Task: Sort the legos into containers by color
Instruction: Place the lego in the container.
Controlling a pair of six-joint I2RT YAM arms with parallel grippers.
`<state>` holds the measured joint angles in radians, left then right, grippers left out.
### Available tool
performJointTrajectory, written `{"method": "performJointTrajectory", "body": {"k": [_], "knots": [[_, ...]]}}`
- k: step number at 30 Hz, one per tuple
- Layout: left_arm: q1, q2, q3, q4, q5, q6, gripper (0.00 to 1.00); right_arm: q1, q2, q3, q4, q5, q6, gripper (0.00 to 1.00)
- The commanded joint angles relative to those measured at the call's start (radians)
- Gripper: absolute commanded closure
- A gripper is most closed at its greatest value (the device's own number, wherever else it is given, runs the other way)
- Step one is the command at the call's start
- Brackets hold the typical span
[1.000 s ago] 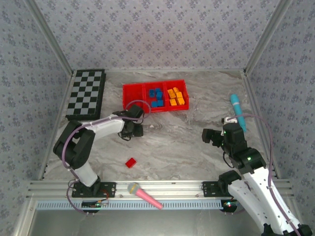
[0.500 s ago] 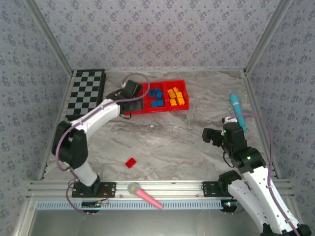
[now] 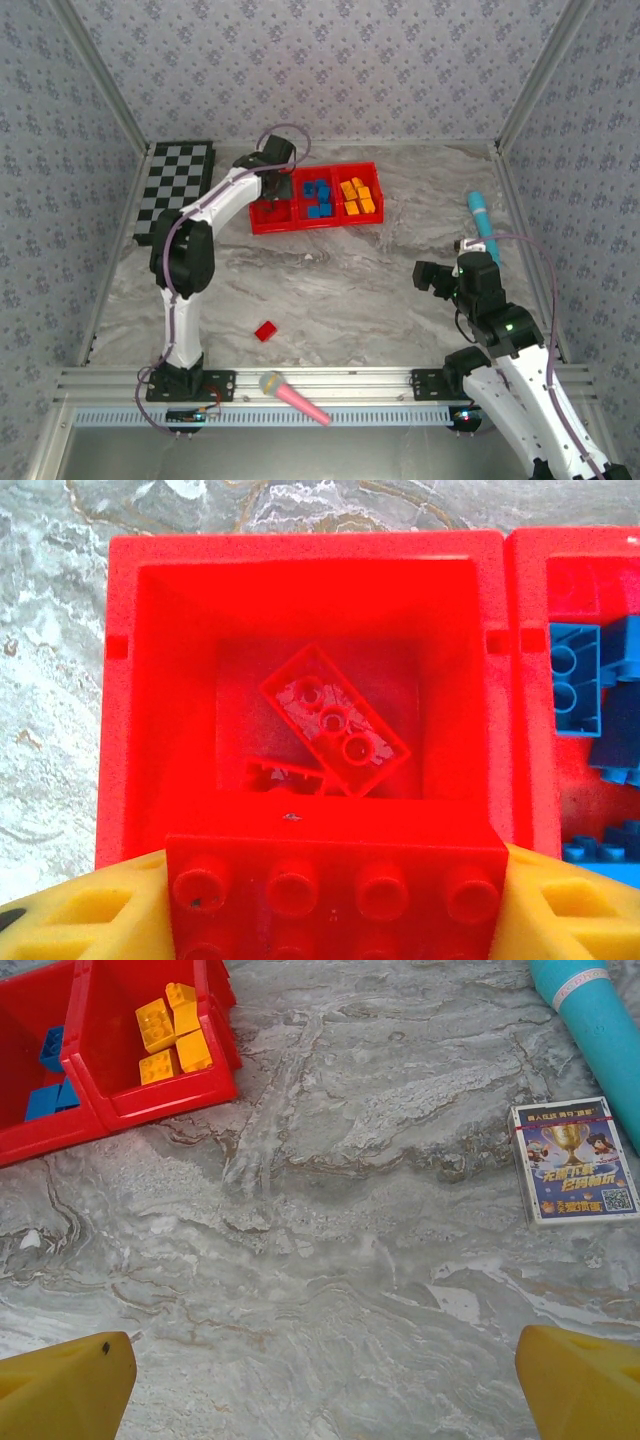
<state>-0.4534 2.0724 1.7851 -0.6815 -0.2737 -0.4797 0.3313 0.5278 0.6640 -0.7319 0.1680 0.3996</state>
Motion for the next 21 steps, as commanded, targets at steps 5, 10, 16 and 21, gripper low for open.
{"method": "performJointTrajectory", "body": {"k": [5,10,16,21], "knots": [[0.016,0.060,0.108,-0.052,-0.017,0.028,0.23,-0.010,0.002,0.009,-0.006,-0.021,-0.017,0.01],[0.005,-0.034,0.008,-0.005,0.033,0.062,0.09,-0.025,0.016,-0.001,0.013,-0.049,-0.018,0.01],[-0.001,-0.290,-0.298,0.150,0.034,0.029,0.00,-0.060,0.038,-0.008,0.035,-0.101,-0.023,0.01],[-0.048,-0.527,-0.563,0.147,0.014,-0.029,0.00,-0.080,0.038,-0.011,0.044,-0.133,-0.024,0.01]]}}
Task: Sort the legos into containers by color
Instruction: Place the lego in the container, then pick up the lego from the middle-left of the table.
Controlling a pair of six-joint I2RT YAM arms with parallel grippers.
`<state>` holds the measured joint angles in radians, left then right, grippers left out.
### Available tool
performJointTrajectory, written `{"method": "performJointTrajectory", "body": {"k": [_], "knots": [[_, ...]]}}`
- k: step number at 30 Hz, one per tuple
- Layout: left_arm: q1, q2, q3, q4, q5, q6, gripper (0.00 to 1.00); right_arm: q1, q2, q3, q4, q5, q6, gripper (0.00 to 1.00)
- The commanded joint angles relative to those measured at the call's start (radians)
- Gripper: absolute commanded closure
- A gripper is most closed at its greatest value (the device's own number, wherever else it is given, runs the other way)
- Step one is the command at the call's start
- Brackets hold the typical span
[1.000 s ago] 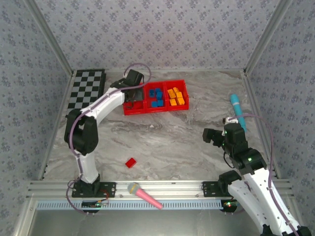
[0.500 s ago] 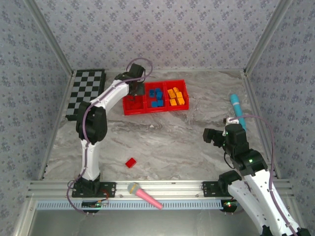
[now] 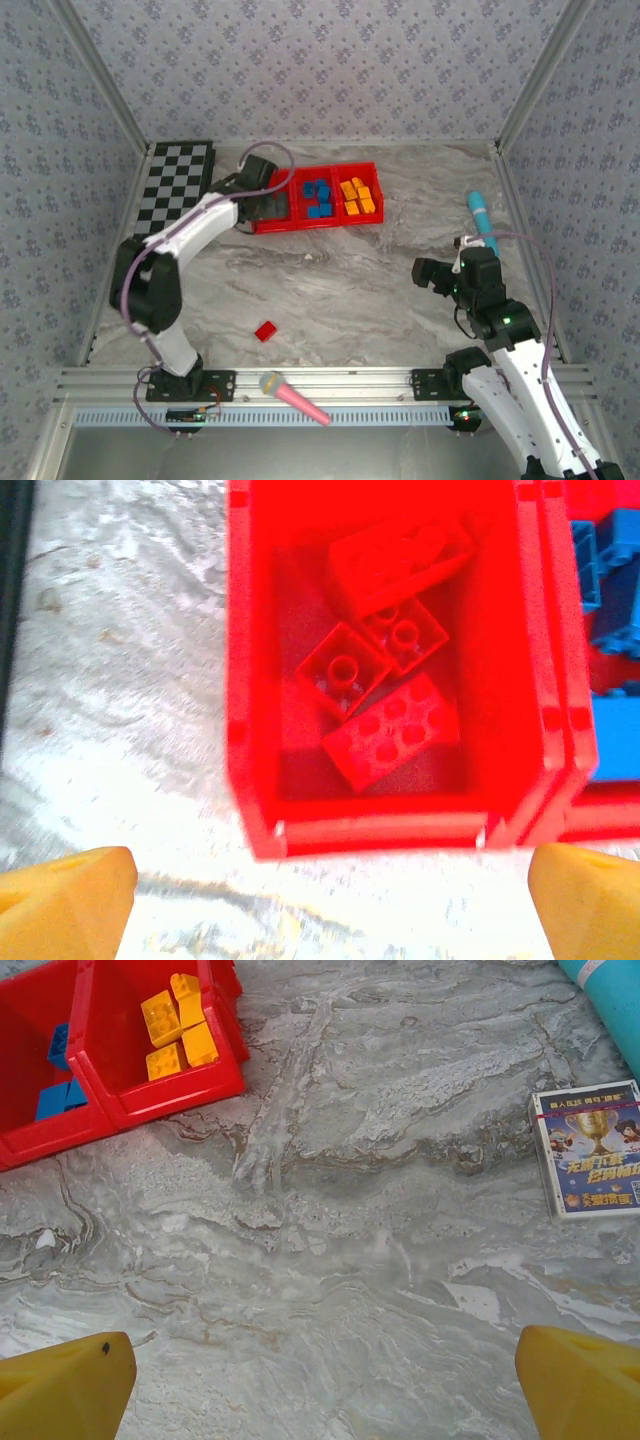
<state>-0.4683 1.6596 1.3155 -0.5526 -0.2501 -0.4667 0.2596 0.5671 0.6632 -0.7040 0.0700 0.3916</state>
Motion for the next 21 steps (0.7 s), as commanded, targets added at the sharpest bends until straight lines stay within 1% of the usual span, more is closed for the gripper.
{"method": "performJointTrajectory", "body": {"k": [1,3,5,7,9,10,12,13,15,17,20,21], "knots": [[-0.057,-0.152,-0.135,0.001,-0.025,-0.061,0.00,-0.009,-0.001,-0.012,0.018,-0.038,-0.015,0.01],[-0.121,-0.233,-0.223,-0.055,-0.085,-0.134,0.00,-0.011,-0.001,-0.013,0.019,-0.044,-0.015,0.01],[-0.181,-0.303,-0.307,-0.099,-0.130,-0.256,0.00,-0.013,0.000,-0.013,0.021,-0.047,-0.015,0.01],[-0.246,-0.375,-0.395,-0.121,-0.172,-0.406,0.02,-0.015,0.001,-0.013,0.021,-0.052,-0.016,0.01],[-0.336,-0.454,-0.484,-0.121,-0.229,-0.585,0.04,-0.016,0.001,-0.013,0.022,-0.061,-0.016,0.01],[-0.377,-0.480,-0.521,-0.122,-0.261,-0.668,0.04,-0.016,0.001,-0.013,0.022,-0.065,-0.014,0.01],[-0.468,-0.515,-0.577,-0.176,-0.321,-0.861,0.05,-0.016,0.001,-0.014,0.024,-0.070,-0.013,0.01],[-0.500,-0.518,-0.594,-0.186,-0.348,-0.927,0.05,-0.016,-0.001,-0.013,0.024,-0.071,-0.015,0.01],[-0.555,-0.499,-0.621,-0.189,-0.358,-1.032,0.06,-0.016,-0.005,-0.013,0.024,-0.075,-0.014,0.01],[-0.590,-0.460,-0.631,-0.169,-0.338,-1.093,0.07,-0.016,-0.010,-0.013,0.024,-0.079,-0.015,0.01],[-0.645,-0.392,-0.621,-0.175,-0.327,-1.193,0.07,-0.016,-0.022,-0.014,0.024,-0.079,-0.013,0.01],[-0.667,-0.371,-0.618,-0.183,-0.308,-1.233,0.07,-0.016,-0.027,-0.014,0.024,-0.080,-0.013,0.01]]}}
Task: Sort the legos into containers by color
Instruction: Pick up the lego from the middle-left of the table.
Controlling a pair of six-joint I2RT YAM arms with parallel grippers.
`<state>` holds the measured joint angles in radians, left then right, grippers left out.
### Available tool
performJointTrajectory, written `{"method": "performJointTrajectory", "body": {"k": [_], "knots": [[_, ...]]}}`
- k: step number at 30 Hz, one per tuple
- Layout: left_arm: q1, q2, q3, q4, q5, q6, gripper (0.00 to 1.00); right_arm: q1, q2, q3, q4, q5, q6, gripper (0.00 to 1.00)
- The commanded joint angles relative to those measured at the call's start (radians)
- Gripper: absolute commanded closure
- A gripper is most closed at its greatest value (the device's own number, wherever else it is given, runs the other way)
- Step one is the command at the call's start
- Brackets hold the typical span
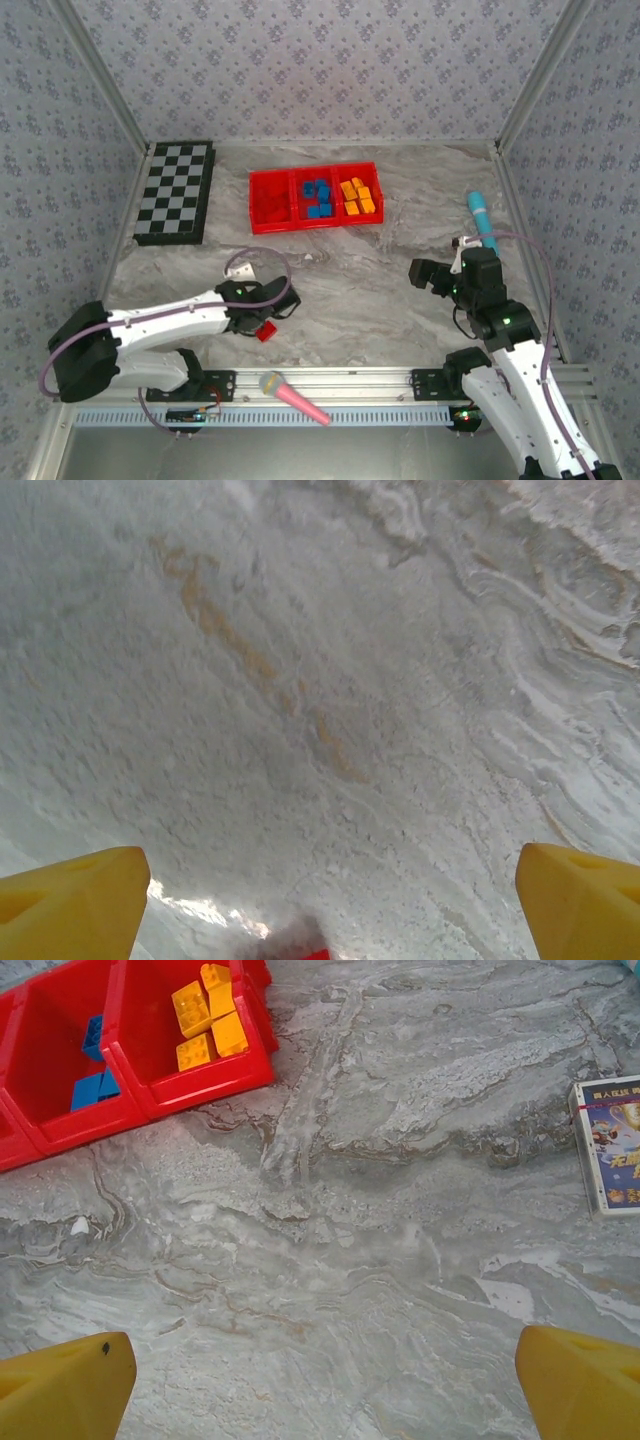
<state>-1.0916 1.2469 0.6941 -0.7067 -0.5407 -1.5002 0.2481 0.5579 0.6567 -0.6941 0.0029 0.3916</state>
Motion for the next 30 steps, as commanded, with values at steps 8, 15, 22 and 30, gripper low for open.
{"method": "performJointTrajectory", "body": {"k": [8,15,22,30], "knots": [[-0.185,0.157,-0.020,0.061,-0.007,-0.465,0.14,-0.004,-0.026,-0.016,0.026,-0.025,-0.013,0.01],[-0.200,0.209,-0.027,0.062,0.022,-0.561,0.14,-0.004,-0.027,-0.012,0.022,-0.029,-0.015,0.01],[-0.221,0.204,-0.050,0.072,0.040,-0.583,0.17,-0.006,-0.027,-0.011,0.021,-0.025,-0.015,0.01],[-0.256,0.196,-0.068,0.120,0.069,-0.589,0.20,-0.007,-0.026,-0.011,0.019,-0.023,-0.015,0.01]]}}
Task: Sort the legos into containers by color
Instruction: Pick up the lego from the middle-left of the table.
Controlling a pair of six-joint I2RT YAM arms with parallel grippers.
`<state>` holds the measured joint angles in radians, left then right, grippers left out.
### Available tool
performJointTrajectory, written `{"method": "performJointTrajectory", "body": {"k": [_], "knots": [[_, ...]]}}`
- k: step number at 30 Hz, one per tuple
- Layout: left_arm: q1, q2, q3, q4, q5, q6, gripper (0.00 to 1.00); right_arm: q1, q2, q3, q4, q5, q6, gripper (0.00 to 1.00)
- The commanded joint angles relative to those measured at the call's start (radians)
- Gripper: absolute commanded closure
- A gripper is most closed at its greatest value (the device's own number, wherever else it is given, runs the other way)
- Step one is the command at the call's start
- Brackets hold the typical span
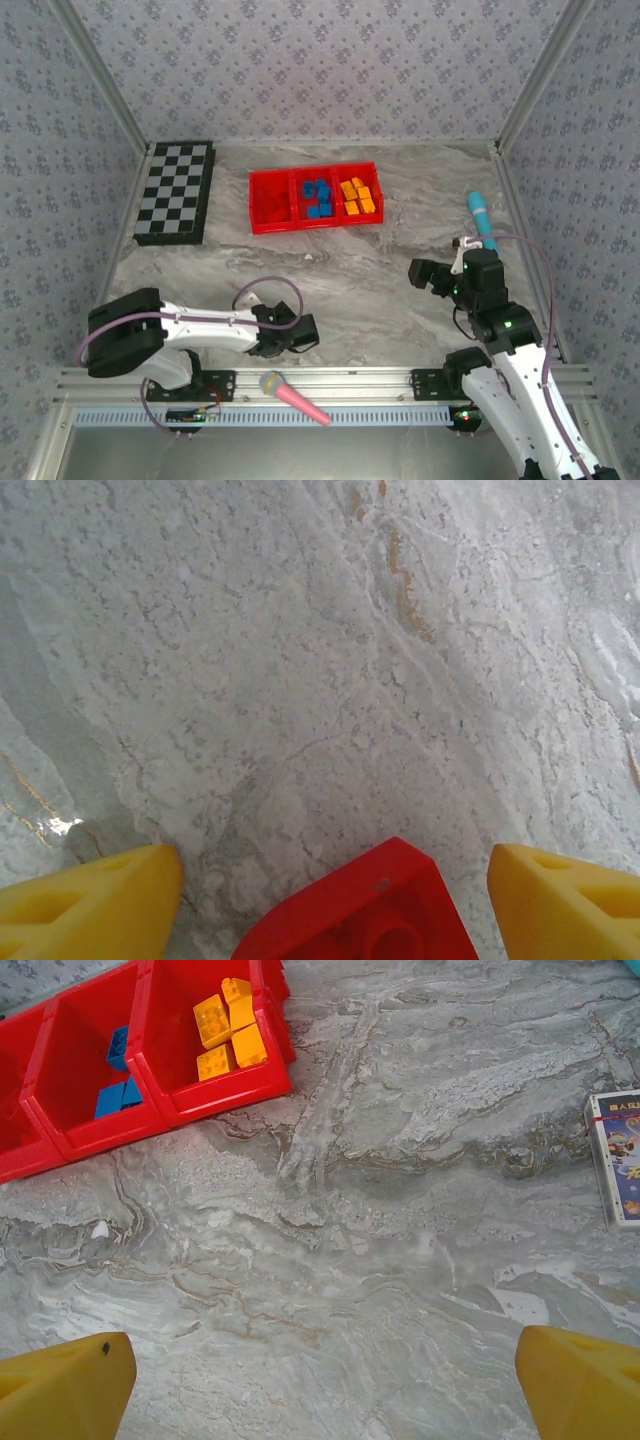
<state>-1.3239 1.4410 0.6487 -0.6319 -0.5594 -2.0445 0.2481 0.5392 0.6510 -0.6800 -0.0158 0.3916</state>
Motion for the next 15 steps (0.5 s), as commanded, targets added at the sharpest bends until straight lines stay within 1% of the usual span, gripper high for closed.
{"method": "performJointTrajectory", "body": {"k": [1,4,7,15], "knots": [[-0.026,0.005,-0.021,0.057,0.092,-0.045,0.20,-0.007,-0.009,-0.005,0.005,-0.003,-0.015,0.00],[-0.027,0.020,-0.010,0.082,0.096,-0.036,0.21,-0.006,-0.010,-0.005,0.004,-0.003,-0.015,0.01],[-0.027,0.029,-0.004,0.099,0.093,-0.029,0.23,-0.006,-0.011,-0.001,0.000,-0.003,-0.016,0.01],[-0.027,0.037,-0.002,0.142,0.090,-0.007,0.35,-0.007,-0.016,-0.004,0.003,-0.005,-0.015,0.00]]}}
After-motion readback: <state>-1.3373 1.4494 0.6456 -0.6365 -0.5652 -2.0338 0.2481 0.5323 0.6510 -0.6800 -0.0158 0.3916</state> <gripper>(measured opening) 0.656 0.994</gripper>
